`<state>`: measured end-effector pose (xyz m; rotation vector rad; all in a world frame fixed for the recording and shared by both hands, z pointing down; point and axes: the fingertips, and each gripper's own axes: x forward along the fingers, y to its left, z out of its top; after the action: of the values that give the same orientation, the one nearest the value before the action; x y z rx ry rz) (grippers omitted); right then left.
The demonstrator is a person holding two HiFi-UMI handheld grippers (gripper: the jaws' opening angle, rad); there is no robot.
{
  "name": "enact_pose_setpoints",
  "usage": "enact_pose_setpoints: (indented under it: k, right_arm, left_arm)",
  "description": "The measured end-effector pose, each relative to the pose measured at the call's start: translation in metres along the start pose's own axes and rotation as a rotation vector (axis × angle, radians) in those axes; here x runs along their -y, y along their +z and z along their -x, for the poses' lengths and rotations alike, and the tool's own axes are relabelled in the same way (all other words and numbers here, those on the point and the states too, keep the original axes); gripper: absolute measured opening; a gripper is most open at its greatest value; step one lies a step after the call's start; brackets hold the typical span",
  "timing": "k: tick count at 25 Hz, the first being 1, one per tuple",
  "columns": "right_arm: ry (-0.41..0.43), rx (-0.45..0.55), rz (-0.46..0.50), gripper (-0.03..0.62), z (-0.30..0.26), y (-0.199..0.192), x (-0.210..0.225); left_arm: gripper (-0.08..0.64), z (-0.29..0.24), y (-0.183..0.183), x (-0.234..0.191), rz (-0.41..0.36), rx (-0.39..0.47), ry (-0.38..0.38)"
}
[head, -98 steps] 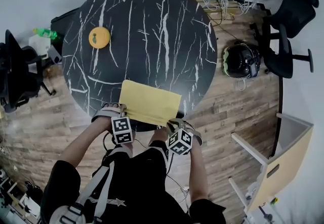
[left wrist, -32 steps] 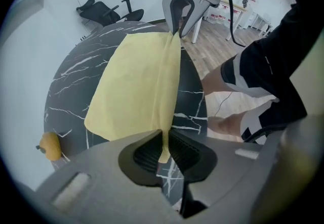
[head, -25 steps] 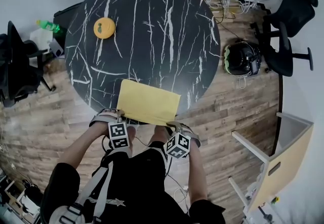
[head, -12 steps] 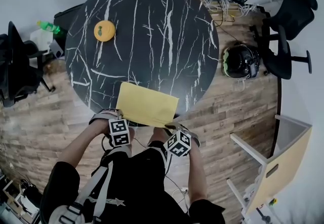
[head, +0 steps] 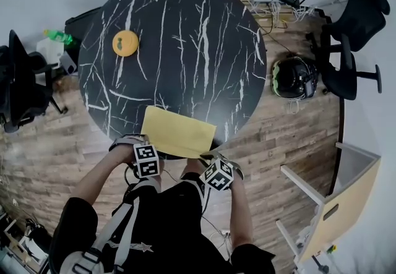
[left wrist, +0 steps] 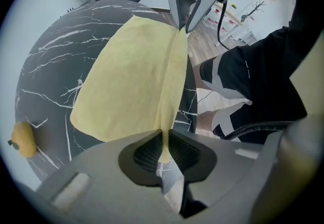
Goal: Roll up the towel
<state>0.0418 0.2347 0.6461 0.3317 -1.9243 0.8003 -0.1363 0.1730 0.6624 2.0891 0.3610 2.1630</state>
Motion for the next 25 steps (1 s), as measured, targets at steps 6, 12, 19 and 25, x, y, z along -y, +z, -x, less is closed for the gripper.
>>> enact_pose_setpoints:
  k: [6,12,19,25]
  right_arm:
    - [0.013,-0.009,0.0,0.046,0.001,0.004,0.011]
    - [0.009,-0.007,0.001,0.048,0.002,0.007,0.02]
    - [-0.051,-0.026,0.026,0.069,0.004,0.008,0.03]
    - [-0.098,-0.024,0.022,0.098,0.001,0.004,0.036]
  left_arm:
    - [0.051,0.001,0.003,-0.01,0.005,-0.001,-0.015]
    - [0.051,0.005,0.006,-0.023,0.003,0.01,0.013]
    - [0.051,0.009,0.006,-0.03,-0.025,-0.03,0.018]
    - [0.061,0.005,0.007,-0.035,-0.024,-0.04,0.047]
